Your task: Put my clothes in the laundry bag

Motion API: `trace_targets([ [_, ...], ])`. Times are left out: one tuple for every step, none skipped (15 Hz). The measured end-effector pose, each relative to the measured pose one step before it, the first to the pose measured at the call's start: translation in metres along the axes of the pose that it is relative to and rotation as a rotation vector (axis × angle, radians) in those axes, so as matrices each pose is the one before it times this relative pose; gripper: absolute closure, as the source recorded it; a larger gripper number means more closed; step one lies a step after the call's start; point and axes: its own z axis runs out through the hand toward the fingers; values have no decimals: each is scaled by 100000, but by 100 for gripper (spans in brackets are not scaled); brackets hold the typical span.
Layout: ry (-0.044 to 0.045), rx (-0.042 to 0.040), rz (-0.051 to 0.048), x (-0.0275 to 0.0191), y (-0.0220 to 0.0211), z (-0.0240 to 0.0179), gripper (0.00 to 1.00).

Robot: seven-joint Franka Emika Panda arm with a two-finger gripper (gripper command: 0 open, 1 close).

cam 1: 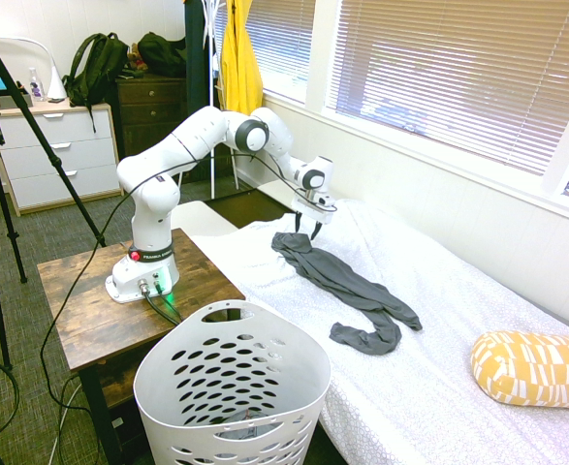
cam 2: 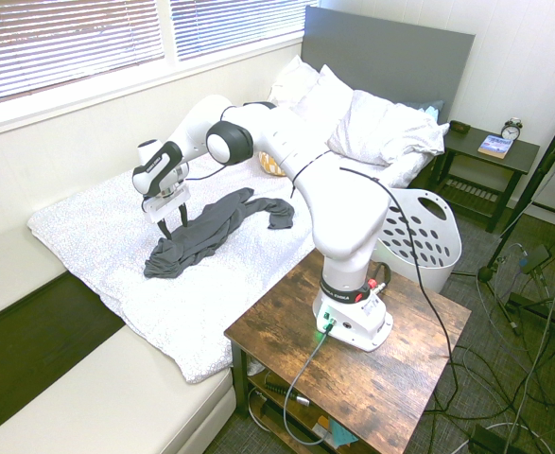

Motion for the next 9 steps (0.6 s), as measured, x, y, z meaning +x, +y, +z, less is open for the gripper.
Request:
trace_targets([
  [-1277, 424, -141, -403, -508, 680, 0],
  [-882, 397, -534, -338, -406, 714, 0],
  [-264, 391, -986, -203, -340, 573, 0],
  [240, 722, -1323, -96, -327, 295, 0],
  [1124, 974, -1609, 97, -379, 120, 0],
  [848, 741, -1076, 137, -344, 159, 0],
  [420, 607, -959, 121, -340, 174, 0],
  [220, 268, -1324, 84, -326, 240, 0],
  [176, 207, -1359, -3, -325, 164, 0],
])
